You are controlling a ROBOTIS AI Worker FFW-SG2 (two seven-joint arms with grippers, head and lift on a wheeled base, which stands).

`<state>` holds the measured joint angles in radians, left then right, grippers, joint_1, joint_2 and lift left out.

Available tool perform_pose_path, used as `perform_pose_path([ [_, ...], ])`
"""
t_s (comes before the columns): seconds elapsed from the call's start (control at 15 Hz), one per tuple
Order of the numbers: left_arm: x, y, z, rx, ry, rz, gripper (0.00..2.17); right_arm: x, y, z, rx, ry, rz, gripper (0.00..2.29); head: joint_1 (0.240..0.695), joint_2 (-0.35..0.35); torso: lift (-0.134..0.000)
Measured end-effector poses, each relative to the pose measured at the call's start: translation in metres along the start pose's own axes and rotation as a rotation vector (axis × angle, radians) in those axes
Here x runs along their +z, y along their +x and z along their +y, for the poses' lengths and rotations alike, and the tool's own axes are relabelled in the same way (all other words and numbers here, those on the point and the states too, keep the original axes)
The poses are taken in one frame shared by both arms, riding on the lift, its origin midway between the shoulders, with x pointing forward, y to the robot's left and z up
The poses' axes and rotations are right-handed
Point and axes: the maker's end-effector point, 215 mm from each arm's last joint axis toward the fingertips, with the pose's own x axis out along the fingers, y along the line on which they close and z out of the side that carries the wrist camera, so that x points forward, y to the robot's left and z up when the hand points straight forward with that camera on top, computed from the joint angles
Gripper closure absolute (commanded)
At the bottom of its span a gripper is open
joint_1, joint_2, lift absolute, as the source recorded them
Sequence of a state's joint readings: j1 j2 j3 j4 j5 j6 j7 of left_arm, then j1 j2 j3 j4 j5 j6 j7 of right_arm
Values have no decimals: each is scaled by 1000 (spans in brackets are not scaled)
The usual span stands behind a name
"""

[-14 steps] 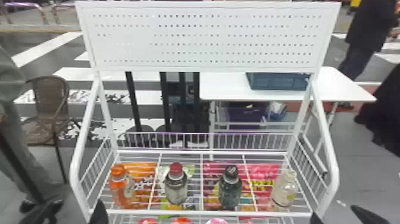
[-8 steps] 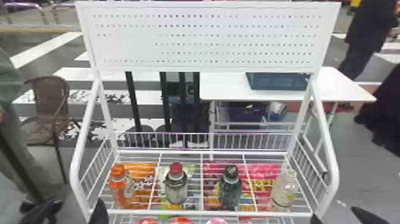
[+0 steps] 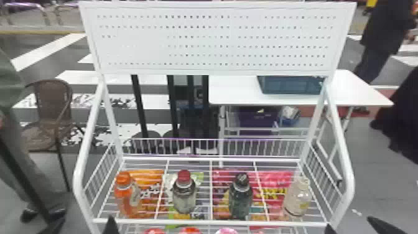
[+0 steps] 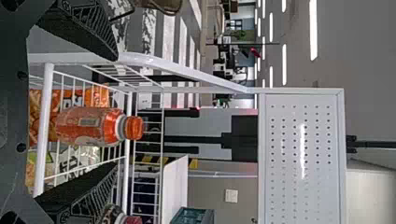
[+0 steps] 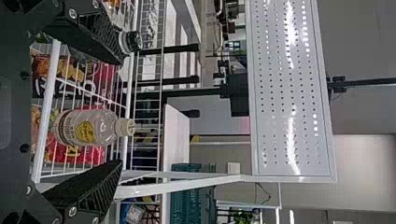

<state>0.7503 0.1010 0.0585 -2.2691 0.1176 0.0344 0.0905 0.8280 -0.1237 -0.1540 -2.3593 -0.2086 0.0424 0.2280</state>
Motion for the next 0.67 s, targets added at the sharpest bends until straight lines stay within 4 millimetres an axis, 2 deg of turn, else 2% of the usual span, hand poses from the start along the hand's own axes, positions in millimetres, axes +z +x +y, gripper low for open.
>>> perform_pose_path([
  [0.27, -38, 13, -12, 1, -26, -14, 93, -2, 0, -1, -1, -1, 4, 147, 499, 0, 0],
  [0.67, -58, 53, -36, -40, -37, -83, 100, -4, -1, -2, -3, -1, 9, 147, 499, 0, 0],
])
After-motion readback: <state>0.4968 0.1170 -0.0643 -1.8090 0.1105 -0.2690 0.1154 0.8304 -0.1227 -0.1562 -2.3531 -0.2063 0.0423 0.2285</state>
